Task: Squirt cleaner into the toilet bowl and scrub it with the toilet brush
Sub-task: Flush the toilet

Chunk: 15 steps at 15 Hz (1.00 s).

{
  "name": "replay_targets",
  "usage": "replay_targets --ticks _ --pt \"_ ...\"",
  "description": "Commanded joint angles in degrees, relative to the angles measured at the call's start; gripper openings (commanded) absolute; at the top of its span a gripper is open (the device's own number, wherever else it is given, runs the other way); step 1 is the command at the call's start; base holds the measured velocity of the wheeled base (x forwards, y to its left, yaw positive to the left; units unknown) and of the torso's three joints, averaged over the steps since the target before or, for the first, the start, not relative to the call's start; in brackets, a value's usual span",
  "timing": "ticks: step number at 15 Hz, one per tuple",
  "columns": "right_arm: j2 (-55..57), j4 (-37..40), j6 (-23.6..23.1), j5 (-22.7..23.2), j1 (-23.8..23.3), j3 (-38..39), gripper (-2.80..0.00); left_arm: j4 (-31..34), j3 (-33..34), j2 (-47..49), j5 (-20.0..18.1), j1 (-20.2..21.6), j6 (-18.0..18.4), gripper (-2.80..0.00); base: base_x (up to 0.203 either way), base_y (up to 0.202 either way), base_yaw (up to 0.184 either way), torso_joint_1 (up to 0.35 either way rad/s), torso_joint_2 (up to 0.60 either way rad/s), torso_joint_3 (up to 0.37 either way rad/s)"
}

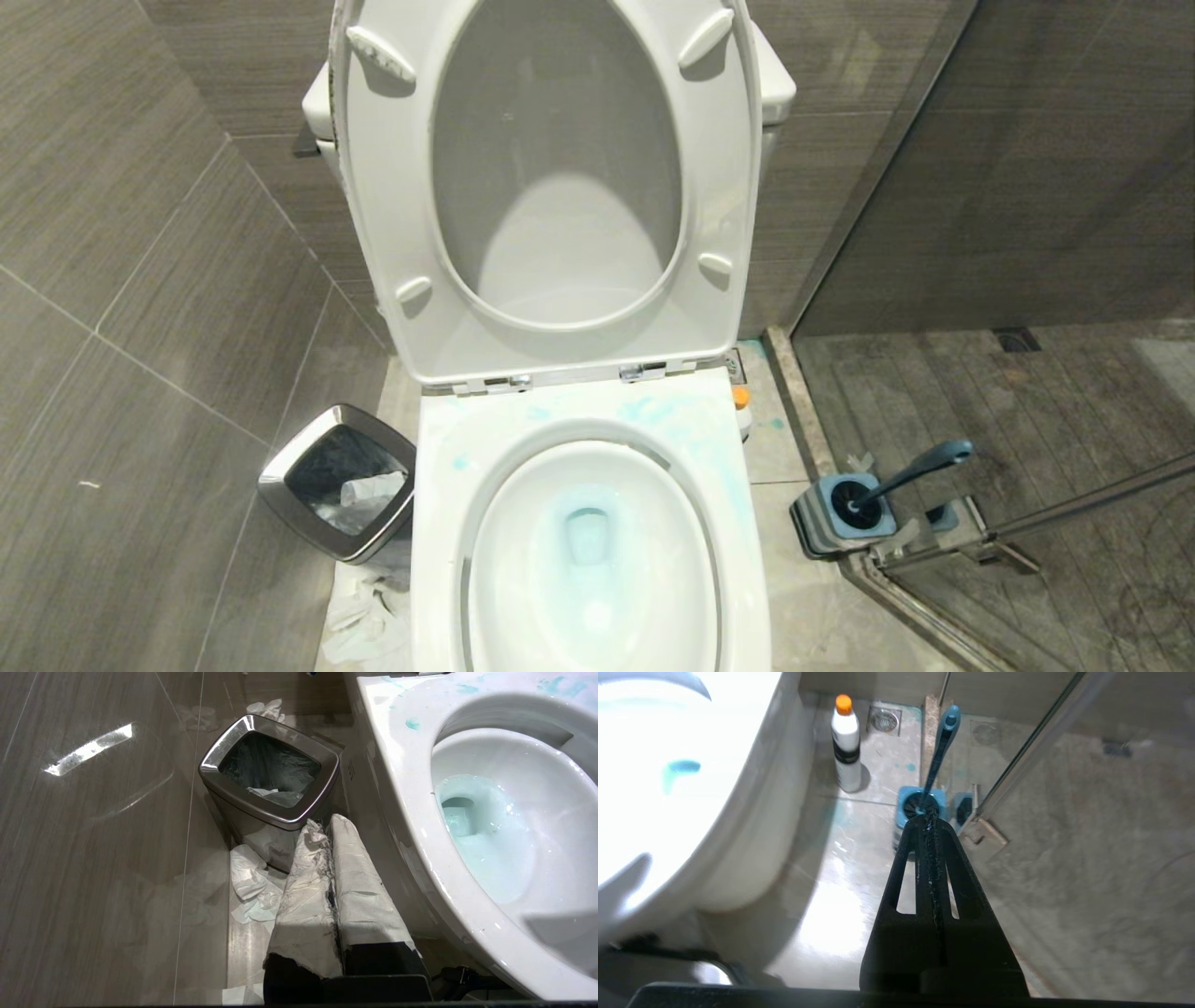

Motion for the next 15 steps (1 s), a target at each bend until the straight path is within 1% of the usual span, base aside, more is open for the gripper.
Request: replay_targets --ticks 1,5,7,15 --pt "-1.59 0.08 2.99 -0.64 0.00 0.05 -2.80 0.00 -0.01 0.02 0.00 -0.02 -0.02 -2.80 0.000 0.000 0.000 0.000 0.00 0.000" --pt "-1.67 0.37 3.14 -0.49 0.00 -0.06 -2.80 0.00 0.07 0.02 0.00 -0.01 -0.02 -2.80 0.000 0.000 0.000 0.000 0.00 0.000" --pt "-1.67 0.05 4.18 -0.67 0.00 0.02 -2.80 0.00 -0.01 0.02 0.00 0.03 -0.02 -2.80 0.000 0.000 0.000 0.000 0.00 0.000" --pt "-1.62 0.05 4.18 -0.76 0.00 0.11 -2.80 0.00 -0.01 0.02 0.00 -0.04 -0.02 -2.80 0.000 0.000 0.000 0.000 0.00 0.000"
